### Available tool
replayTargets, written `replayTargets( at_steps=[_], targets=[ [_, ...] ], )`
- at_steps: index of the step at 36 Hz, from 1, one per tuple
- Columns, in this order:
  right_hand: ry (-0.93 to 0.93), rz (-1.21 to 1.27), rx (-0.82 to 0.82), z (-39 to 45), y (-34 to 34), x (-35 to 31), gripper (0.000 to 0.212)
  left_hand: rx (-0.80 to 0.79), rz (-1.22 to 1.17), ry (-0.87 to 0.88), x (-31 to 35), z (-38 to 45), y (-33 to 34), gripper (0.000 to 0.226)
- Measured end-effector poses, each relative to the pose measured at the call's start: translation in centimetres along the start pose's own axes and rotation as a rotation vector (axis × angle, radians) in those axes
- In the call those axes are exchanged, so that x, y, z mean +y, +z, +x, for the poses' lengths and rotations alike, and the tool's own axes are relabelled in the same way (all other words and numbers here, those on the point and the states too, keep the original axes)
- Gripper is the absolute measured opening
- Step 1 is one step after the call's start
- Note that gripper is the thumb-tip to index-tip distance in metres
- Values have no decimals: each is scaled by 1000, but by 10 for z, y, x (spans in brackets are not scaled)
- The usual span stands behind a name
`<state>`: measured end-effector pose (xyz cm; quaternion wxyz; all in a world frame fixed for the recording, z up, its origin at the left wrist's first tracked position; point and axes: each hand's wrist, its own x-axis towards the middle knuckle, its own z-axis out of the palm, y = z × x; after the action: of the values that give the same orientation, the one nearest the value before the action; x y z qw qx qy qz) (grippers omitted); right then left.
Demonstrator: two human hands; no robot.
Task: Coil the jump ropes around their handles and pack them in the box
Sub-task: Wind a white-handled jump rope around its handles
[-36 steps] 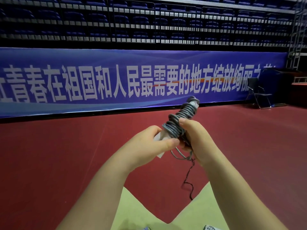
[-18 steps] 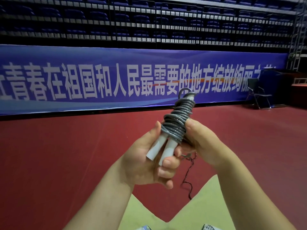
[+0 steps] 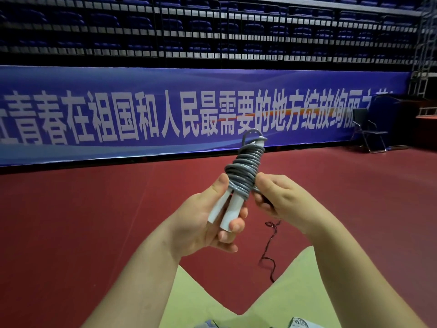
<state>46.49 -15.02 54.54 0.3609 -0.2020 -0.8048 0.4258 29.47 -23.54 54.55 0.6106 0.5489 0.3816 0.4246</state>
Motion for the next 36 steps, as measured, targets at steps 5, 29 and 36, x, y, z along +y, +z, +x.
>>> replayTargets(
  at_steps=[5, 29, 36],
  targets=[
    [-21, 5, 70, -1, 1, -4, 50, 65, 110, 41, 6, -3, 6, 66],
    [69, 140, 131, 0, 11, -13, 21, 261, 727, 0, -1, 8, 5, 63],
    [-70, 325, -37, -5, 12, -16, 52, -382, -33, 11, -17, 4, -1, 55]
  ],
)
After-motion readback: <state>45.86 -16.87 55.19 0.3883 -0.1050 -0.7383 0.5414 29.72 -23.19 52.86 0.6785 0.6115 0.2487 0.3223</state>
